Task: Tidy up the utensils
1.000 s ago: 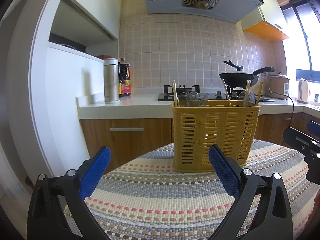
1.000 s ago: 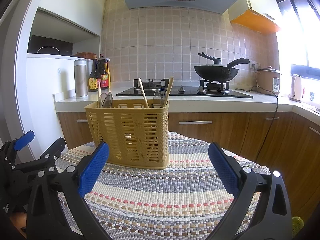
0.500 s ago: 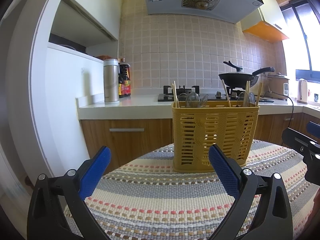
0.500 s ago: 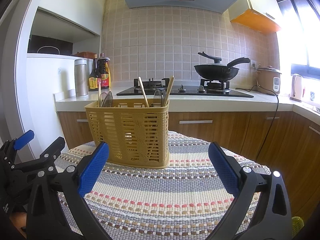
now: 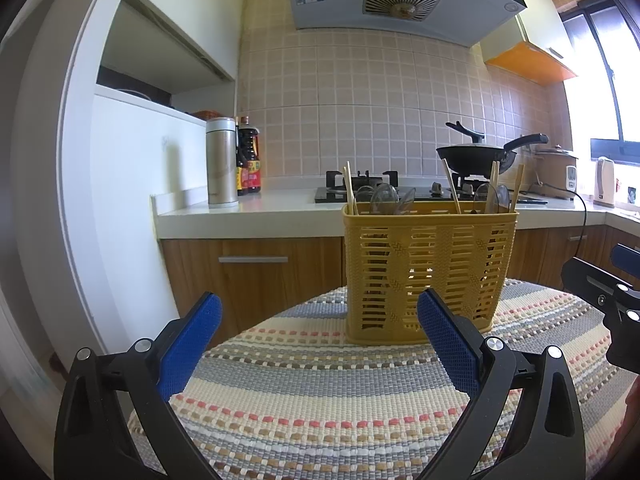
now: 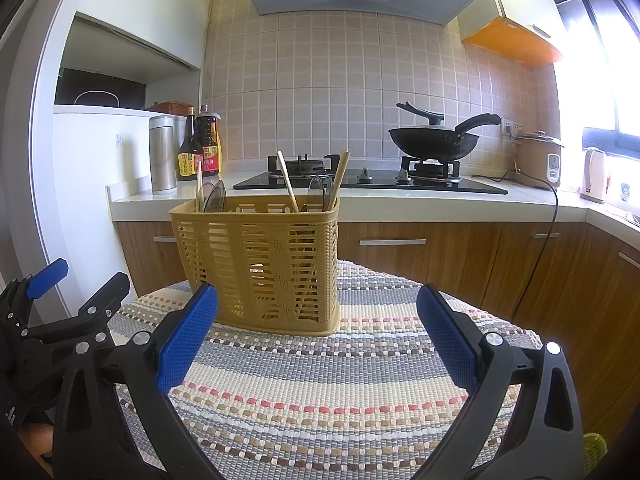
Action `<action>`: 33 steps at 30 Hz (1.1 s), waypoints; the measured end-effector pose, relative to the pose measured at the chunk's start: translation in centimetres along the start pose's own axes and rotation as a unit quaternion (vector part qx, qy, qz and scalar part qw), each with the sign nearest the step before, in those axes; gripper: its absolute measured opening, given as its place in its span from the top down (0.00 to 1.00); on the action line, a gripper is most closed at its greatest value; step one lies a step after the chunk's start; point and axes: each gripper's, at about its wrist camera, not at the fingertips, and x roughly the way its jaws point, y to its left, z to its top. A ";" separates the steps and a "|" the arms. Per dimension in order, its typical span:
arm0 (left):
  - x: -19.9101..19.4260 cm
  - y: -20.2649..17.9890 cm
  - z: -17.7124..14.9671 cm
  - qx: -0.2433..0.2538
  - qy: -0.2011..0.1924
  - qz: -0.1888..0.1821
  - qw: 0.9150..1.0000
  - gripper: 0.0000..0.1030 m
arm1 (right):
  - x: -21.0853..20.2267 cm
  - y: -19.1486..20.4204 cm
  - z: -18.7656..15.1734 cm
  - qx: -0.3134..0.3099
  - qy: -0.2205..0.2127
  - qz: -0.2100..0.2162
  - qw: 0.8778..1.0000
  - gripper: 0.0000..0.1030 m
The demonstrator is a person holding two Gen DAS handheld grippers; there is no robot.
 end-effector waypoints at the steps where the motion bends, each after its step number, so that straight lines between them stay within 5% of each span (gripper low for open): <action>1: 0.0 0.0 0.0 0.000 0.000 0.000 1.000 0.08 | 0.0 0.0 0.0 0.000 0.000 0.000 1.000 0.08; 33: -0.1 0.0 0.1 0.004 -0.001 -0.001 1.000 0.08 | 0.2 0.1 0.0 -0.003 0.006 0.004 1.000 0.08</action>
